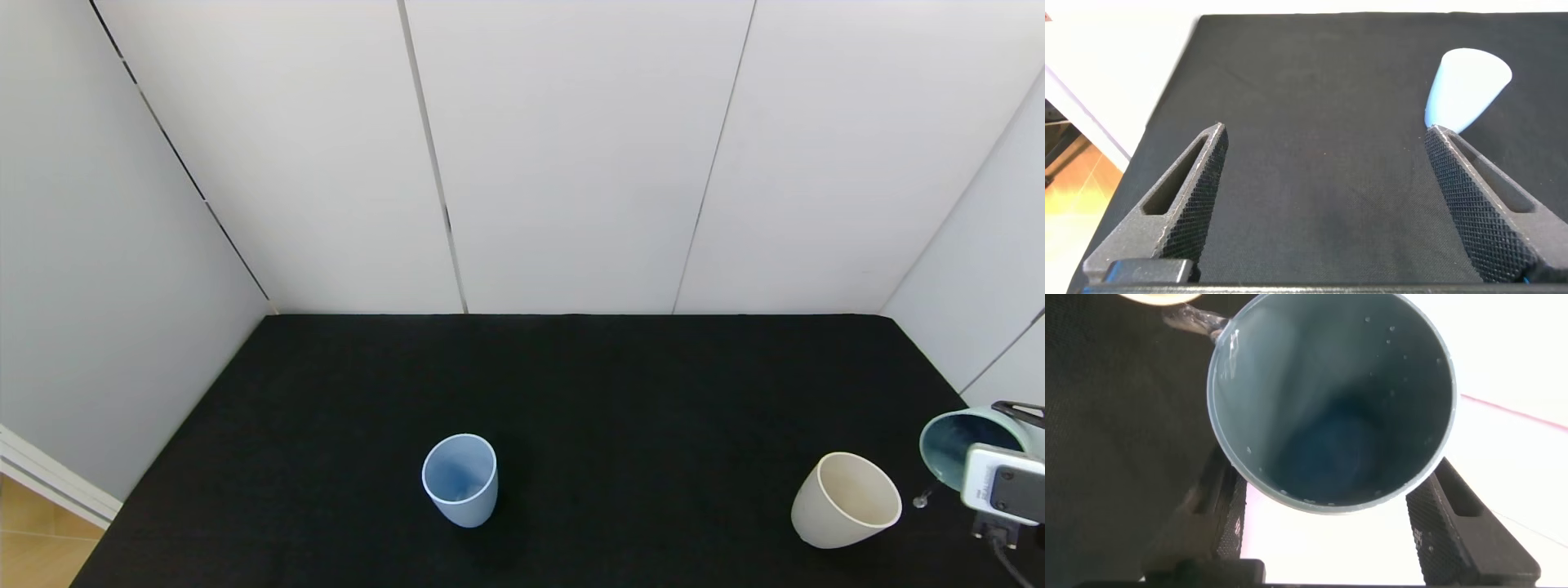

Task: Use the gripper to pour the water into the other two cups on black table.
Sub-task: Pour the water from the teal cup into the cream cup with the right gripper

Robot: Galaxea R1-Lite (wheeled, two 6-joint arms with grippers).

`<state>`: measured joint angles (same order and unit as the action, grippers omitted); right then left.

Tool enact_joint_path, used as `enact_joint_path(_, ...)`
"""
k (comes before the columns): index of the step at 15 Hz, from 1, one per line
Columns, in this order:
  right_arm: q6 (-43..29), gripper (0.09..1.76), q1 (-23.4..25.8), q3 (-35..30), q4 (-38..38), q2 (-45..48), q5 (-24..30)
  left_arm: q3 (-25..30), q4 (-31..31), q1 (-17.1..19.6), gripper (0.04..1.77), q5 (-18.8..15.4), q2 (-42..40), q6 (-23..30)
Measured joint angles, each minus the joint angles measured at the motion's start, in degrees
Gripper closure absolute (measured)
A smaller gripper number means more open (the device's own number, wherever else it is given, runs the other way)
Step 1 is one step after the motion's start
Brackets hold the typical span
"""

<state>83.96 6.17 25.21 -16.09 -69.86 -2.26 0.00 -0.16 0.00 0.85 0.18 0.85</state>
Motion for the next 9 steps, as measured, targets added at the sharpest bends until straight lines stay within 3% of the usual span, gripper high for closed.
enact_joint_path(9, 0.38, 0.68, -6.79, 4.33, -0.28, -5.63, -7.83, 0.00, 0.00, 0.00, 0.09, 0.00, 0.00, 0.00)
